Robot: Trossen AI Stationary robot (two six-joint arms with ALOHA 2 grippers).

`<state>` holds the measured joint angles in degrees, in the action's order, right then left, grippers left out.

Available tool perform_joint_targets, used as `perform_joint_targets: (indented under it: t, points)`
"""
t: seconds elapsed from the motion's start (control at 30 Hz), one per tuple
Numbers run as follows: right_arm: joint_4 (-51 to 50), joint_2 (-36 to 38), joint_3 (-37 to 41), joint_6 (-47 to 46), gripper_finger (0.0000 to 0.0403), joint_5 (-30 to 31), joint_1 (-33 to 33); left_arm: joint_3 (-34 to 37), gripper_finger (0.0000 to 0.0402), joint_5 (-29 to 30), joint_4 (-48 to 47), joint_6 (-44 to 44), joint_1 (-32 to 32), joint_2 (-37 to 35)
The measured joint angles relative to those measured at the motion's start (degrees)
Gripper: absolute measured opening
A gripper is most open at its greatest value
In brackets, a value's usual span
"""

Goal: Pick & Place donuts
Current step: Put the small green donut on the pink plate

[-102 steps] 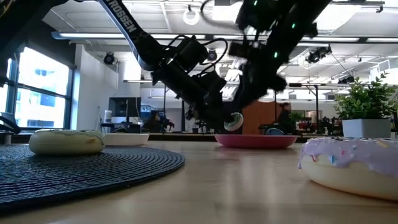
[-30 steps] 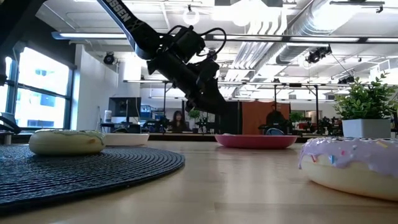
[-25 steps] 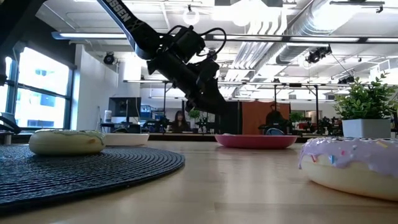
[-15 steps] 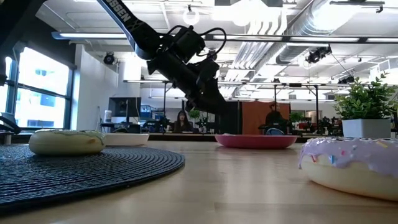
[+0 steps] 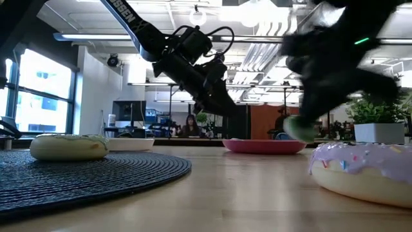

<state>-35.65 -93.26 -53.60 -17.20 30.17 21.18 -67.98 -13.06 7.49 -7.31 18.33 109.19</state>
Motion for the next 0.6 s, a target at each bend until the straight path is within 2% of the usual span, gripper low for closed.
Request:
perform_joint_targets:
  t: [0.1,0.17,0.33,0.5,0.6]
  points:
    - [0.18,0.11,0.01,-1.76,0.0015,3.95,-7.69,0.02,0.0156,-0.40,-0.40,0.00,0.00,0.00]
    - [1.18,0.12,0.01,-0.32,0.0008,4.02,-12.43,0.02,0.0156,-0.50,-0.59,0.00,0.00,0.00]
    - [10.61,0.12,0.04,4.62,0.0010,-3.57,-22.48,0.01,0.0156,-2.04,-1.15,0.00,0.00,0.00]
    - [16.73,-0.17,0.04,5.26,0.0011,-13.23,-31.20,0.02,0.0156,-7.51,-4.29,0.94,0.04,-0.16]
    - [16.52,-0.17,0.04,6.18,0.0005,-14.00,-34.03,0.02,0.0156,-8.44,-8.96,2.72,0.02,-1.32]
